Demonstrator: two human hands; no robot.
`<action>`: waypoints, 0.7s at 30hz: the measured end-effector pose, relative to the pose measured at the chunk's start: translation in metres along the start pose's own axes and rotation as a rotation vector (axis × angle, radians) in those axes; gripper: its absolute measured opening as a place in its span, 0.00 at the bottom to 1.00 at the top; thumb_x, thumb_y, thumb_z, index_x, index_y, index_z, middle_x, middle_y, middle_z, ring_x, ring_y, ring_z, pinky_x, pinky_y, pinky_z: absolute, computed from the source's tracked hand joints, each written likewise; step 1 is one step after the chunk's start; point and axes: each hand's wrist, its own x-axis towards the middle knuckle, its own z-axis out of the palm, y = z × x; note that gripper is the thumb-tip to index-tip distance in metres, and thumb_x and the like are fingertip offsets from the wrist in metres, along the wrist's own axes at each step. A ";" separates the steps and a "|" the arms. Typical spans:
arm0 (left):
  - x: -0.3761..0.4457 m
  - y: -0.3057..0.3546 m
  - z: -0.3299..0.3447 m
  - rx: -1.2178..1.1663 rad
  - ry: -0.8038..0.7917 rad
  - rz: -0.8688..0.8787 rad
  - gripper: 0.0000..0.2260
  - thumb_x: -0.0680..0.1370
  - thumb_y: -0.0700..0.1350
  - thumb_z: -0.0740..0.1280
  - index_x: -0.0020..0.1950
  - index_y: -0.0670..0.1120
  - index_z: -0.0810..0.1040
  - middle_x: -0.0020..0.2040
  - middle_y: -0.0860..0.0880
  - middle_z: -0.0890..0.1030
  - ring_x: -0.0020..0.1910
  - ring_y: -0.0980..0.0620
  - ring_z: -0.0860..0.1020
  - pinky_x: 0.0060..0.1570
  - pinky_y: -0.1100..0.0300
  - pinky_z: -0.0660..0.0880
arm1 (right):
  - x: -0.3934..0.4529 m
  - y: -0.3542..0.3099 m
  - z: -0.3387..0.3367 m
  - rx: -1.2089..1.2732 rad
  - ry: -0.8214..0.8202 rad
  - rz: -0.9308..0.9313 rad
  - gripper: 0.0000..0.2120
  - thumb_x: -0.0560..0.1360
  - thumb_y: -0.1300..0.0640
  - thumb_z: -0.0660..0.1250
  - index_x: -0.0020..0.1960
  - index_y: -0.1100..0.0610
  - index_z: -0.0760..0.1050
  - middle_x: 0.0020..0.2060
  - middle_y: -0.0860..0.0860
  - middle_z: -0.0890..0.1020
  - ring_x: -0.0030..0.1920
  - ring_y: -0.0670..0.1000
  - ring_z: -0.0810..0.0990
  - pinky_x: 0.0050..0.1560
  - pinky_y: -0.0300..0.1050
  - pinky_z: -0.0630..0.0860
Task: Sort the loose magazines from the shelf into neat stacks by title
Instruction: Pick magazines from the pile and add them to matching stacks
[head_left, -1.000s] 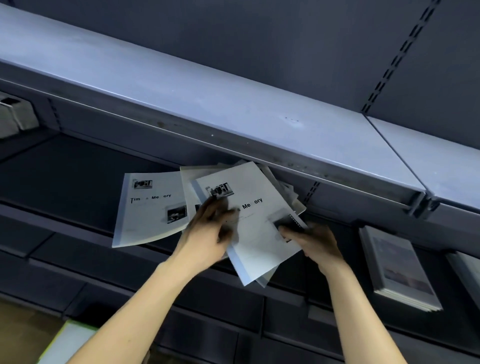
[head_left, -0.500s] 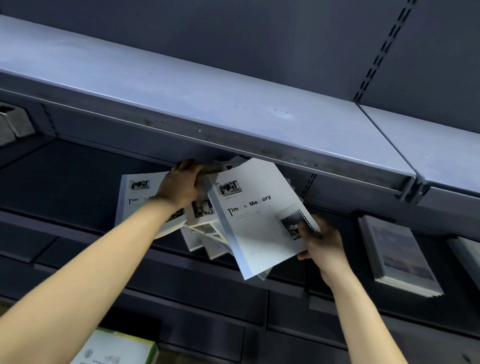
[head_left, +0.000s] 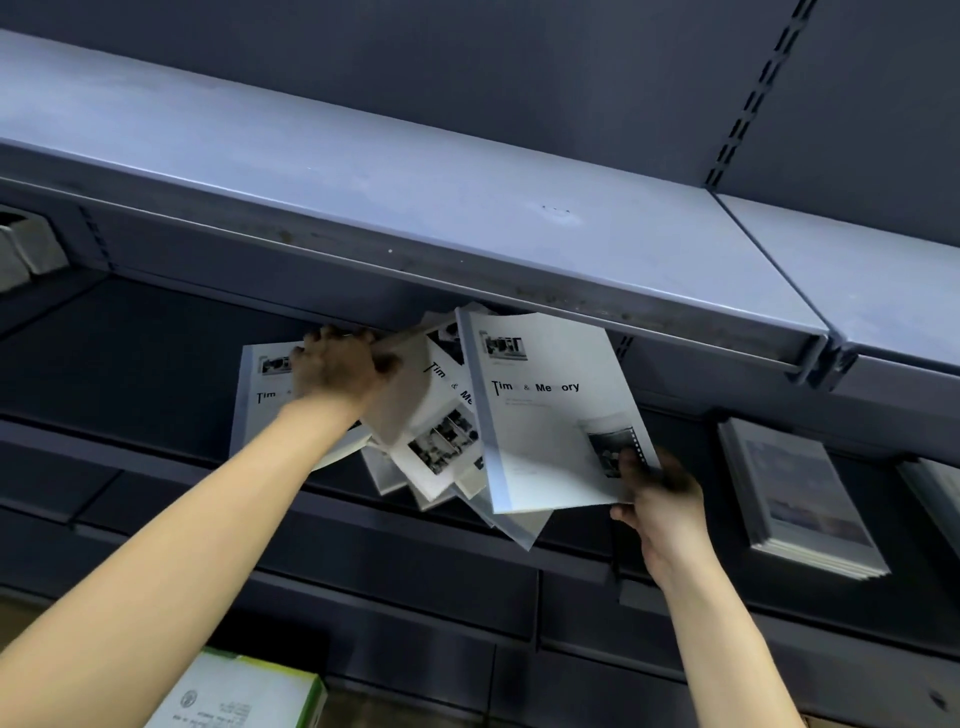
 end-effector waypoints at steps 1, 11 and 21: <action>-0.006 -0.001 -0.003 -0.025 -0.004 -0.015 0.24 0.79 0.66 0.56 0.65 0.50 0.74 0.61 0.42 0.76 0.59 0.40 0.74 0.53 0.49 0.71 | -0.001 -0.001 0.001 0.012 0.004 0.006 0.22 0.80 0.58 0.67 0.73 0.58 0.69 0.59 0.54 0.79 0.34 0.48 0.77 0.28 0.39 0.75; -0.103 0.009 0.005 -0.534 -0.117 -0.001 0.23 0.80 0.51 0.61 0.75 0.58 0.63 0.50 0.48 0.80 0.39 0.50 0.77 0.36 0.59 0.72 | -0.009 0.008 0.012 0.002 -0.038 0.001 0.13 0.83 0.59 0.61 0.66 0.55 0.73 0.56 0.48 0.78 0.52 0.49 0.80 0.37 0.44 0.82; -0.158 0.048 0.024 -1.173 -0.183 -0.204 0.26 0.78 0.63 0.60 0.76 0.64 0.57 0.72 0.56 0.69 0.66 0.38 0.73 0.34 0.58 0.79 | -0.020 0.009 -0.006 -0.207 -0.189 -0.068 0.11 0.81 0.57 0.62 0.61 0.45 0.75 0.53 0.39 0.80 0.58 0.47 0.79 0.66 0.53 0.74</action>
